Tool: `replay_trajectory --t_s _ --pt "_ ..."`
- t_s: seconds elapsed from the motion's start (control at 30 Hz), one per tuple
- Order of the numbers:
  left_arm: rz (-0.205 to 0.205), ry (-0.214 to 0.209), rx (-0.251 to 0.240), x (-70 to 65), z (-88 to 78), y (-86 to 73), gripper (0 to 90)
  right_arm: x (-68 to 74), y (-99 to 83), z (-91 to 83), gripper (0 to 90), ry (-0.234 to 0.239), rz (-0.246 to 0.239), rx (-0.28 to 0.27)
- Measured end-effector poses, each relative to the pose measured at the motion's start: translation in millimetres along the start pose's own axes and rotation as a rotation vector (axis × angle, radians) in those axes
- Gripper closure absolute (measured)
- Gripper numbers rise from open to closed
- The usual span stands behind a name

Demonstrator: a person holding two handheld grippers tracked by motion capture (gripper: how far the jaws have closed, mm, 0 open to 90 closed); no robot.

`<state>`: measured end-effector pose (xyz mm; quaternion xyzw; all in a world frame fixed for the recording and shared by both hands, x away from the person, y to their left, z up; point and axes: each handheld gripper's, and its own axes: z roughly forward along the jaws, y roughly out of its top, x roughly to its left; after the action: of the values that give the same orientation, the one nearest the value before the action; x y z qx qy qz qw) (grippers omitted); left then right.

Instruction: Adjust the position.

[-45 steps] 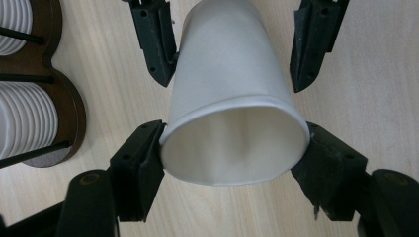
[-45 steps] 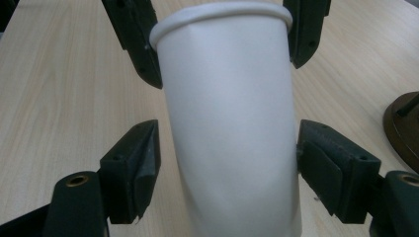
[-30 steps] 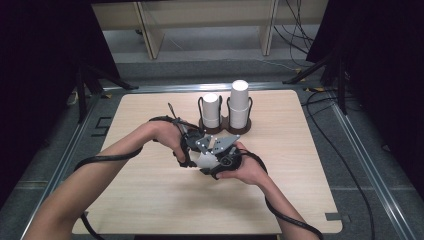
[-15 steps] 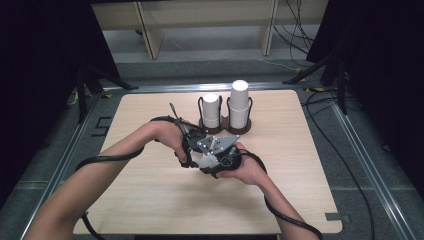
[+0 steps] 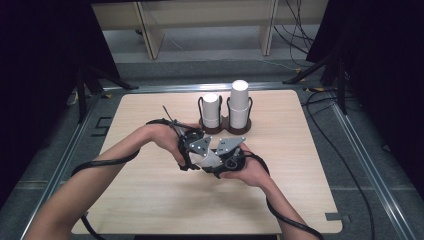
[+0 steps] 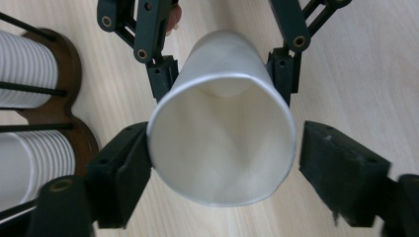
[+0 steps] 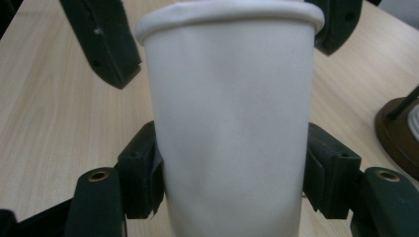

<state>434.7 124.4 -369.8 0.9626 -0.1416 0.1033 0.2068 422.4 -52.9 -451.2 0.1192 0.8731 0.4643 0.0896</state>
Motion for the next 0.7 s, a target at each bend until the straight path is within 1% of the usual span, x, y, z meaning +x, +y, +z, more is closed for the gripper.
replay_trajectory --t_s 0.03,0.07,0.1,0.17,0.2,0.23,0.27,0.33,0.37,0.4,0.43,0.47,0.5,0.53,0.6,0.63,0.67,0.7 --pt "-0.005 0.015 -0.018 -0.6 -0.6 -1.6 16.2 -0.5 -1.0 -1.3 35.0 -0.008 0.002 -0.009" --pt "-0.01 0.031 -0.036 -1.5 -1.5 -3.2 15.0 -0.4 -1.9 -3.2 35.0 -0.015 0.014 -0.013" --pt "-0.016 0.047 -0.049 -2.7 -2.6 -4.8 15.1 -1.1 -3.2 -3.8 34.9 -0.024 0.012 -0.035" --pt "-0.021 0.076 -0.073 -5.7 -4.7 -7.6 14.7 -1.9 -5.7 -6.8 34.9 -0.034 0.018 -0.046" --pt "-0.026 0.09 -0.08 -6.8 -6.1 -8.9 14.6 -2.7 -7.4 -7.8 34.9 -0.045 0.017 -0.066" --pt "-0.04 0.1 -0.095 -8.0 -6.9 -10.7 14.5 -3.4 -9.1 -9.5 34.9 -0.052 0.026 -0.08" --pt "-0.037 0.11 -0.104 -8.5 -8.2 -13.0 14.4 -4.3 -10.9 -11.0 34.9 -0.063 0.035 -0.093" --pt "-0.067 0.132 -0.134 -9.9 -9.0 -18.6 14.4 -5.2 -14.9 -14.4 34.8 -0.091 0.058 -0.114" --pt "-0.082 0.143 -0.147 -10.5 -9.2 -21.6 14.3 -7.0 -16.6 -15.9 34.7 -0.108 0.042 -0.127" --pt "-0.099 0.159 -0.163 -11.6 -8.6 -24.7 14.3 -6.9 -18.4 -18.0 34.6 -0.124 0.059 -0.133" --pt "-0.126 0.172 -0.18 -12.9 -7.6 -27.5 14.3 -7.0 -20.1 -20.2 34.5 -0.133 0.073 -0.137" --pt "-0.148 0.179 -0.193 -14.3 -6.9 -30.3 14.3 -7.6 -21.8 -21.1 34.5 -0.151 0.08 -0.16" --pt "-0.169 0.193 -0.218 -16.7 -5.5 -33.2 14.2 -7.1 -23.5 -23.3 34.5 -0.154 0.105 -0.163" --pt "-0.193 0.206 -0.239 -18.4 -4.5 -36.0 14.0 -8.5 -24.9 -24.6 34.5 -0.169 0.097 -0.173" --pt "-0.258 0.222 -0.287 -22.1 -2.6 -41.2 14.1 -6.7 -27.8 -26.1 34.5 -0.185 0.136 -0.191" --pt "-0.28 0.234 -0.314 -24.0 -1.9 -43.5 14.0 -7.6 -28.9 -27.2 34.5 -0.187 0.129 -0.196" --pt "-0.318 0.25 -0.348 -26.1 -0.7 -45.3 13.9 -7.5 -30.1 -28.0 34.5 -0.201 0.131 -0.207" --pt "-0.354 0.25 -0.383 -28.1 0.1 -47.0 13.9 -7.5 -31.2 -28.4 34.5 -0.202 0.135 -0.215"
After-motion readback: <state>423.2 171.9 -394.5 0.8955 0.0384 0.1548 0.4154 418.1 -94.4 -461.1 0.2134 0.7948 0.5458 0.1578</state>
